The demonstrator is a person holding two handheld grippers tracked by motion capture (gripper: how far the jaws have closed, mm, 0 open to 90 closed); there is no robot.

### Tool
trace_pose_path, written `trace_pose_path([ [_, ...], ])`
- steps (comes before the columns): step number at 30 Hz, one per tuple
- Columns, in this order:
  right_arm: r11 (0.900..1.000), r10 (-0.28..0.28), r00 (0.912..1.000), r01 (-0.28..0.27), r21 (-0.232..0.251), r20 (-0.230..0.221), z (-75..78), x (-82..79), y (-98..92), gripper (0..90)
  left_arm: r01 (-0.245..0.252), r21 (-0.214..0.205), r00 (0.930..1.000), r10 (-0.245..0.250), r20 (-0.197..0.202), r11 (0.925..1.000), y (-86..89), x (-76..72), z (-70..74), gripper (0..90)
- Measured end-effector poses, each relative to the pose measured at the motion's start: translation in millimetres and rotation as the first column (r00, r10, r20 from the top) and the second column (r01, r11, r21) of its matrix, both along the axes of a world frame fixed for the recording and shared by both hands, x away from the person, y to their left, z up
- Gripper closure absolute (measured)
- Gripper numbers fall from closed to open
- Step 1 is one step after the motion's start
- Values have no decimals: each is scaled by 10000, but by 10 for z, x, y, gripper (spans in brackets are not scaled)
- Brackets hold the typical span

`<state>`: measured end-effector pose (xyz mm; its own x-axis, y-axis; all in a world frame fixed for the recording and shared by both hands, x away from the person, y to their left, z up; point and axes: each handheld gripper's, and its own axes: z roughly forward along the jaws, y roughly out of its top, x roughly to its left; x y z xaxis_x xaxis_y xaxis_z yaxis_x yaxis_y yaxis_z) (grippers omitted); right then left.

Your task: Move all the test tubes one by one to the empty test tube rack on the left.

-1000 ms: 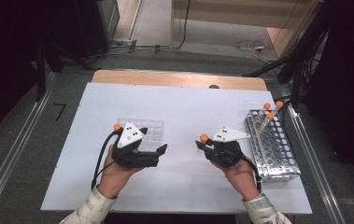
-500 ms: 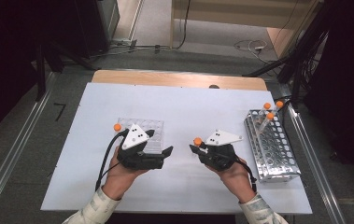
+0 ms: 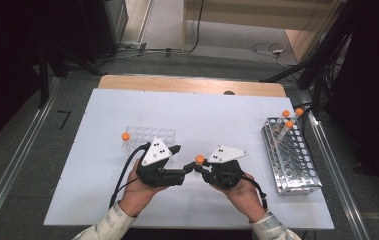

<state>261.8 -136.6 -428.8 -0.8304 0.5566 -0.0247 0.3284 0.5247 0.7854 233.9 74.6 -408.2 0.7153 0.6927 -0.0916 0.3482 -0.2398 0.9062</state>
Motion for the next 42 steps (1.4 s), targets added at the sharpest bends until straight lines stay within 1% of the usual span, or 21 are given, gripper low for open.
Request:
trace_pose_path([
  [3,10000,96,10000,-96,-16,5,-1,-23,30,722,281,-82,9996,-282,-13,9996,-43,-5,-6,361],
  [5,9998,213,9998,-213,-16,27,-5,-28,50,721,344,-97,9994,-344,-31,9994,-64,-3,-13,394],
  [6,9998,213,9998,-213,-16,27,-5,-28,50,721,380,-112,9993,-381,-47,9992,-73,0,-19,394],
  [7,9997,252,9997,-252,15,17,-7,-32,53,722,442,-172,9990,-443,-75,9989,-79,2,-24,439],
  [8,9997,252,9997,-252,15,17,-7,-32,53,722,501,-244,9986,-505,-128,9984,-85,4,-28,439],
  [9,9997,251,9997,-251,28,20,-5,-35,52,721,620,-268,9979,-625,-159,9977,-91,6,-33,459],
  [10,9997,255,9997,-255,50,12,2,-42,51,721,694,-306,9973,-700,-204,9971,-101,8,-38,509],
  [11,9997,255,9997,-255,50,12,2,-42,51,721,765,-319,9968,-773,-224,9966,-109,10,-42,509],
  [13,9992,386,9992,-386,134,-30,1,-48,61,722,813,-290,9963,-820,-239,9963,-129,13,-52,552],
  [14,9992,386,9992,-386,134,-30,1,-48,61,722,818,-306,9963,-826,-246,9962,-135,14,-55,552],
  [16,9989,458,9989,-457,125,-112,-4,-58,73,721,834,-249,9962,-840,-239,9962,-140,16,-63,582],
  [18,9984,549,9984,-547,161,-113,-4,-78,88,721,859,-218,9959,-865,-255,9961,-147,15,-74,634],
  [19,9984,549,9984,-547,161,-113,-4,-78,88,721,885,-191,9957,-890,-266,9959,-151,15,-81,634],
  [20,9981,580,9982,-577,199,-133,0,-91,95,721,900,-163,9955,-904,-271,9958,-156,14,-86,669],
  [21,9980,605,9981,-603,185,-121,0,-92,97,721,944,-137,9951,-948,-282,9954,-158,14,-89,682],
  [30,9978,611,9979,-605,260,-236,-5,-82,93,720,932,-30,9956,-932,-119,9956,-163,10,-92,698],
  [36,9973,634,9975,-622,391,-305,3,-83,83,709,906,-55,9959,-906,-42,9959,-166,0,-85,701],
  [37,9973,632,9973,-617,405,-362,6,-82,79,680,901,-94,9959,-901,-31,9959,-164,-1,-81,701],
  [39,9967,721,9966,-705,394,-402,-1,-67,78,591,937,-167,9956,-937,27,9955,-159,-5,-66,701],
  [41,9970,699,9959,-680,359,-566,-7,-56,80,481,926,-174,9957,-925,38,9956,-153,-5,-60,701],
  [42,9972,691,9961,-674,324,-545,-11,-49,83,431,902,-202,9959,-901,44,9957,-149,-5,-57,701],
])
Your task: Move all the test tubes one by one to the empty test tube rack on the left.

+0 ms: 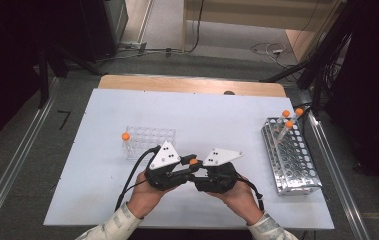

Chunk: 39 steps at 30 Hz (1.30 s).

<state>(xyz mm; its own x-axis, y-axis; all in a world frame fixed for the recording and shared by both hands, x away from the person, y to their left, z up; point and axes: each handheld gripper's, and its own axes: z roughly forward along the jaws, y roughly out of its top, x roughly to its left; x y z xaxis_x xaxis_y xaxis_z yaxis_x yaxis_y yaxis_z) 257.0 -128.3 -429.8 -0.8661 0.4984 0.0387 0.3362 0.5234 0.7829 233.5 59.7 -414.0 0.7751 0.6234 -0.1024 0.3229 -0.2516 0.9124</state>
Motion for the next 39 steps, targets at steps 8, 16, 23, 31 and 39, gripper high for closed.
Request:
trace_pose_path([
  [8,9987,-493,9988,493,-146,4,-5,23,-17,276,-375,-213,9993,376,43,9991,95,35,37,701],
  [16,9963,-857,9963,857,-89,79,0,47,-69,235,-619,-519,9978,630,185,9967,216,44,137,701],
  [23,9952,-974,9952,974,-8,20,7,45,-86,235,-675,-737,9974,693,213,9950,280,36,196,701],
  [31,9946,-1035,9946,1035,29,12,8,53,-113,235,-727,-835,9967,755,297,9938,336,31,242,701],
  [39,9934,-1143,9935,1143,76,-7,12,50,-134,235,-815,-907,9959,847,314,9925,390,32,275,701],
])
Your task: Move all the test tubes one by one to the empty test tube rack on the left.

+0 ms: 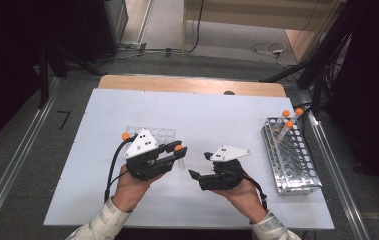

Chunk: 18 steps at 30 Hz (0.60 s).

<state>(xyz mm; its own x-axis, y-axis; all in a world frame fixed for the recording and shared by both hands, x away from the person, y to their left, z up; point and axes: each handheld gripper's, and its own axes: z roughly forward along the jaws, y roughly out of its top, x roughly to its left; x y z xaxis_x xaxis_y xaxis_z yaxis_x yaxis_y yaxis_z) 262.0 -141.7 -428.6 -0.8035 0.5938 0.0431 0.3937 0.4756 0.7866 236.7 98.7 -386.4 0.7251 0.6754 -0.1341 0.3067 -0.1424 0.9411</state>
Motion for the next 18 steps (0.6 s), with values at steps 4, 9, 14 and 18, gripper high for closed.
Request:
trace_pose_path([
  [4,10000,1,10000,-1,-27,42,-4,9,-10,236,-95,-110,10000,96,15,9999,43,3,23,701],
  [9,10000,-72,10000,72,22,13,2,8,-21,237,-405,-224,9991,407,88,9989,157,16,63,701],
  [14,9999,-96,10000,96,37,7,3,8,-25,239,-993,-415,9950,998,103,9942,359,43,109,701],
  [18,9999,-126,9999,126,30,6,-1,17,-31,239,-1609,-522,9868,1615,78,9856,554,67,147,701],
])
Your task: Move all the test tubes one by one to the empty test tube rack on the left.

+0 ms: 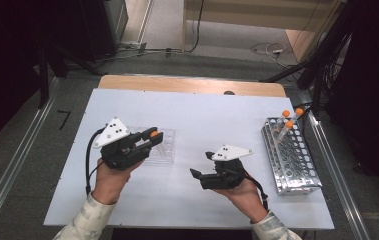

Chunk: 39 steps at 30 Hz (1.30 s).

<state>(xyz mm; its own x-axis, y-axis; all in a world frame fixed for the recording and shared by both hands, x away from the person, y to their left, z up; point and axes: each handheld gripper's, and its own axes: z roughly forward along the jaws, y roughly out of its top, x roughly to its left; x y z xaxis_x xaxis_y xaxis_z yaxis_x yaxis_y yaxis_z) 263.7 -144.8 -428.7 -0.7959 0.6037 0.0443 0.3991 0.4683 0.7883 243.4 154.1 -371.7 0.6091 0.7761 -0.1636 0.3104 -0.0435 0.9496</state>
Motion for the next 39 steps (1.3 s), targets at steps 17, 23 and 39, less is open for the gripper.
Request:
trace_pose_path([
  [17,10000,-8,10000,8,56,42,6,-7,-10,242,-2090,754,9777,2098,-30,9750,396,201,-164,701],
  [23,10000,-40,10000,40,65,59,9,-8,-16,242,-2294,847,9732,2300,20,9697,412,223,-196,701],
  [39,10000,-35,10000,34,53,90,11,-16,-13,242,-1970,2416,9695,2254,-958,9502,290,356,-428,699],
])
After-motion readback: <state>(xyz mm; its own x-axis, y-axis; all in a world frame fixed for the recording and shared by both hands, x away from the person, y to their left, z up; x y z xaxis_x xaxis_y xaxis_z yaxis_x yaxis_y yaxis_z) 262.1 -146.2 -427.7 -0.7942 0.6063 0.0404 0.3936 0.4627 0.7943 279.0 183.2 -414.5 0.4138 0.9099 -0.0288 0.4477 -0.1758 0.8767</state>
